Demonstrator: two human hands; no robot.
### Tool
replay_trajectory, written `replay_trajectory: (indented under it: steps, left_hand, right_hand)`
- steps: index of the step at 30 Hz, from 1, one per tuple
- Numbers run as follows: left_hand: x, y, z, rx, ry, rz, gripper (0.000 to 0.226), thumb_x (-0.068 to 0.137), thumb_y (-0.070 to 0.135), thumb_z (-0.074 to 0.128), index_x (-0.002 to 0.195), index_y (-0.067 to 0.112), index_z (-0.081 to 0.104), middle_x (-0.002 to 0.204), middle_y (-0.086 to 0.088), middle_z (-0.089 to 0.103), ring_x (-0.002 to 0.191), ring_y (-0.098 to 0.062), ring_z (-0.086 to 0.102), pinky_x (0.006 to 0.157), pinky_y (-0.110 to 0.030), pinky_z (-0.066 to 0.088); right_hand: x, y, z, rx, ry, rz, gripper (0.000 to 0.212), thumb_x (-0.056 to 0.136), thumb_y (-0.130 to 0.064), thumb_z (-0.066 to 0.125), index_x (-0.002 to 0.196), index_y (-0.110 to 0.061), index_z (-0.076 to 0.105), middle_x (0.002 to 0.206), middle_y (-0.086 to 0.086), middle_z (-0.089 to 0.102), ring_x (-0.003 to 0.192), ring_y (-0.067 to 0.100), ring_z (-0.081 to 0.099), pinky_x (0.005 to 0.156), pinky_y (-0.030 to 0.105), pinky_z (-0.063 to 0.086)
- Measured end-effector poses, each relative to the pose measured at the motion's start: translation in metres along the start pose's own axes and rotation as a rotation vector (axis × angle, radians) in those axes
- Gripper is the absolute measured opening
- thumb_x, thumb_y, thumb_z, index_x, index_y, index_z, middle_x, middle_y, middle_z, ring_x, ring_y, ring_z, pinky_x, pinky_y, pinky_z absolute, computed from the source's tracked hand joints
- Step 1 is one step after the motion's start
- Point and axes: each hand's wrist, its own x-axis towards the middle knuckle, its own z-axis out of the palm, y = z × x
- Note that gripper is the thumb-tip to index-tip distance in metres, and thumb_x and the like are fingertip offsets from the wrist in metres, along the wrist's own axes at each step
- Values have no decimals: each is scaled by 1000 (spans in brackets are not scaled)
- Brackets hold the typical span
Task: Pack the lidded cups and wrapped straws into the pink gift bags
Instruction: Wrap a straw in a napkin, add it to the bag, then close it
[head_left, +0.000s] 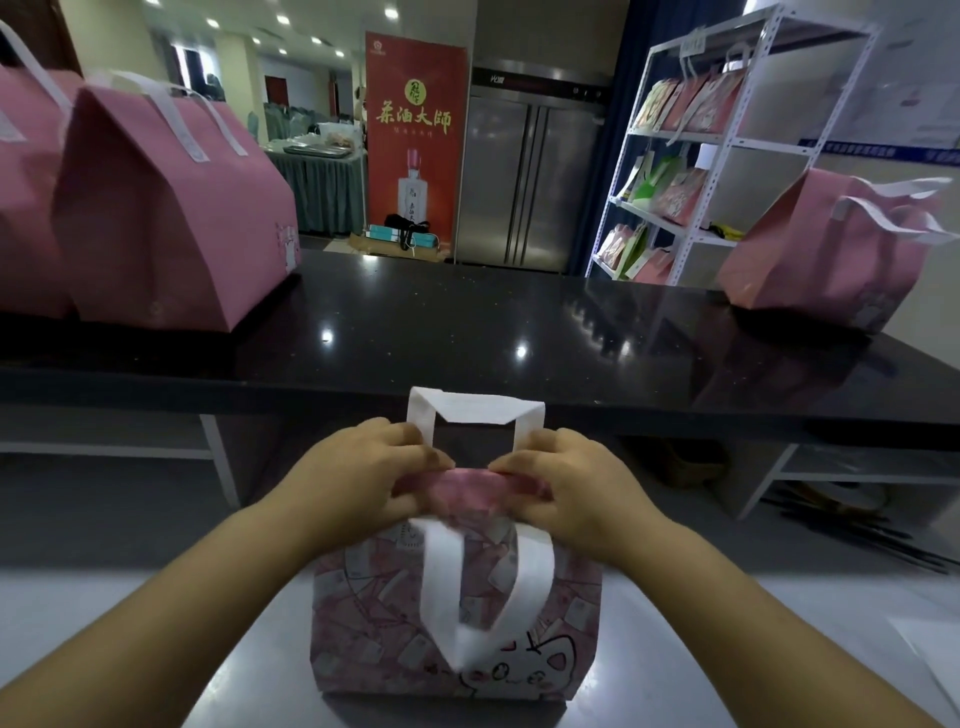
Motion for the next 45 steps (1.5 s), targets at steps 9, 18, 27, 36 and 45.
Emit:
replay_trajectory:
  steps: [9,18,27,36,45]
  left_hand:
    - [-4,0,6,-10,53,-40,27,73,44,70,87,21,70,81,6,64,68,-9,55,55,-11,35]
    - [-14,0,-3,-70,25,-142,16,79,24,69,94,19,70,80,13,57,71,-7,54,64,-23,48]
    - [-40,-11,-20,-154,65,-257,17,79,11,68,91,23,71,80,20,57,76,0,56,65,-11,42]
    - [-49,-8,-94,-352,320,-222,40,68,-2,74,80,36,71,76,15,72,73,1,66,67,-11,51]
    - [-23,-11,-202,-267,366,-108,48,75,-9,63,93,36,64,88,16,65,86,8,62,71,-3,46]
  right_hand:
    - [-2,3,9,-83,54,-26,36,85,-50,57,101,-19,66,91,-3,61,81,16,54,67,32,47]
    - [-16,13,-10,118,-72,148,13,85,-23,67,98,-23,67,87,-17,52,84,8,53,75,25,50]
    - [-29,9,-15,83,-28,257,9,89,-31,61,88,-23,65,83,-8,63,77,12,58,71,33,53]
    - [-14,-5,-68,382,224,139,10,84,-19,68,84,-29,67,79,-12,67,74,3,65,65,21,56]
    - [41,-26,-148,451,443,-74,10,83,-11,68,86,-20,66,81,-5,67,74,4,66,66,19,56]
